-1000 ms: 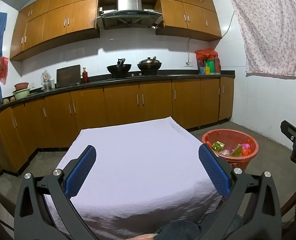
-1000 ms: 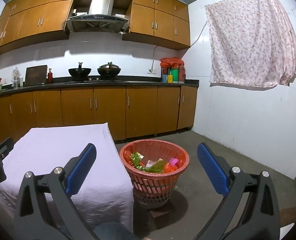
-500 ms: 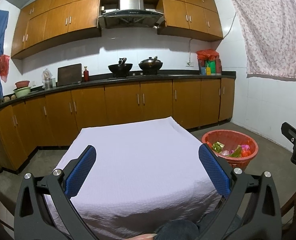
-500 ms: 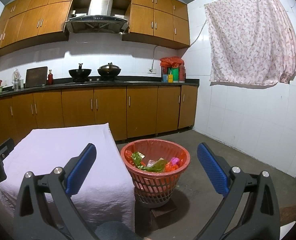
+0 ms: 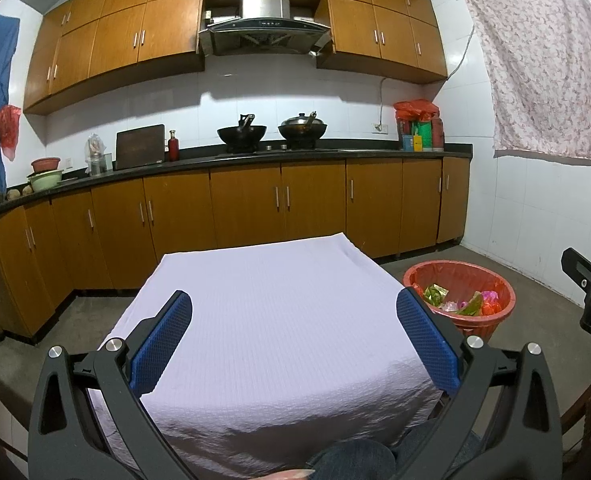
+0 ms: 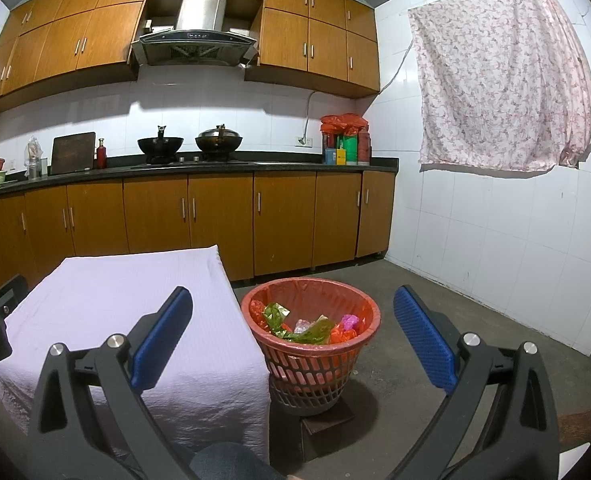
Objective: Collect trash
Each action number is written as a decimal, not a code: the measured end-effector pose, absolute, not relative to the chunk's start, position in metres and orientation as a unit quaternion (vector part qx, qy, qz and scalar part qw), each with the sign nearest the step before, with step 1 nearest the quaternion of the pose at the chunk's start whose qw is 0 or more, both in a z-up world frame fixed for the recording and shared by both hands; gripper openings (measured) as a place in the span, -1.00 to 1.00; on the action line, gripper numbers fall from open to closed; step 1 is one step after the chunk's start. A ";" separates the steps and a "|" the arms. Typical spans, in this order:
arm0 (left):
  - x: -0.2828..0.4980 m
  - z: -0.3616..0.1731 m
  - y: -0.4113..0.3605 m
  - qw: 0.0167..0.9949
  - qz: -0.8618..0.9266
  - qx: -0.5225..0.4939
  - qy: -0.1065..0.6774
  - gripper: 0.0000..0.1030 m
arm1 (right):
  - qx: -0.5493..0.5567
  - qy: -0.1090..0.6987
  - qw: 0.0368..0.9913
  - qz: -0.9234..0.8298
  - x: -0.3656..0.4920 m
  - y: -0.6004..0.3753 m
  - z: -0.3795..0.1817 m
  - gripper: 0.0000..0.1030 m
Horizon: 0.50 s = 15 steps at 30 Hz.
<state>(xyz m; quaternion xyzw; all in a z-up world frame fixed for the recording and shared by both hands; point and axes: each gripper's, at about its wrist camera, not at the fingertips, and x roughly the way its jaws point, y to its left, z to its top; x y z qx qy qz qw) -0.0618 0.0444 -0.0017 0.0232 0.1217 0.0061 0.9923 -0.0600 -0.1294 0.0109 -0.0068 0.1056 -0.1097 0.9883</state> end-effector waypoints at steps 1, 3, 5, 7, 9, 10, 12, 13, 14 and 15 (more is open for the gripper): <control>-0.062 -0.002 0.044 0.992 0.006 0.023 0.122 0.97 | -0.007 0.105 0.988 -0.110 -0.060 -0.129 0.011 0.92; -0.062 -0.002 0.044 0.992 0.006 0.023 0.122 0.97 | -0.007 0.105 0.988 -0.110 -0.060 -0.130 0.011 0.92; -0.062 -0.002 0.044 0.992 0.006 0.023 0.122 0.97 | -0.007 0.106 0.988 -0.110 -0.060 -0.130 0.011 0.92; -0.062 -0.002 0.044 0.992 0.007 0.023 0.122 0.97 | -0.007 0.106 0.988 -0.110 -0.060 -0.130 0.011 0.92; -0.062 -0.002 0.044 0.992 0.007 0.022 0.123 0.97 | -0.007 0.106 0.988 -0.110 -0.060 -0.130 0.011 0.92; -0.062 -0.002 0.044 0.992 0.007 0.022 0.123 0.97 | -0.007 0.106 0.988 -0.110 -0.060 -0.130 0.011 0.92; -0.063 -0.003 0.043 0.992 0.007 0.021 0.125 0.97 | -0.007 0.106 0.988 -0.110 -0.060 -0.130 0.011 0.92; -0.063 -0.004 0.044 0.992 0.007 0.020 0.125 0.97 | -0.007 0.105 0.988 -0.110 -0.060 -0.130 0.011 0.92; -0.064 -0.004 0.043 0.992 0.007 0.020 0.125 0.97 | -0.007 0.105 0.988 -0.110 -0.060 -0.130 0.011 0.92; -0.064 -0.004 0.044 0.992 0.007 0.020 0.126 0.97 | -0.007 0.106 0.988 -0.110 -0.060 -0.130 0.011 0.92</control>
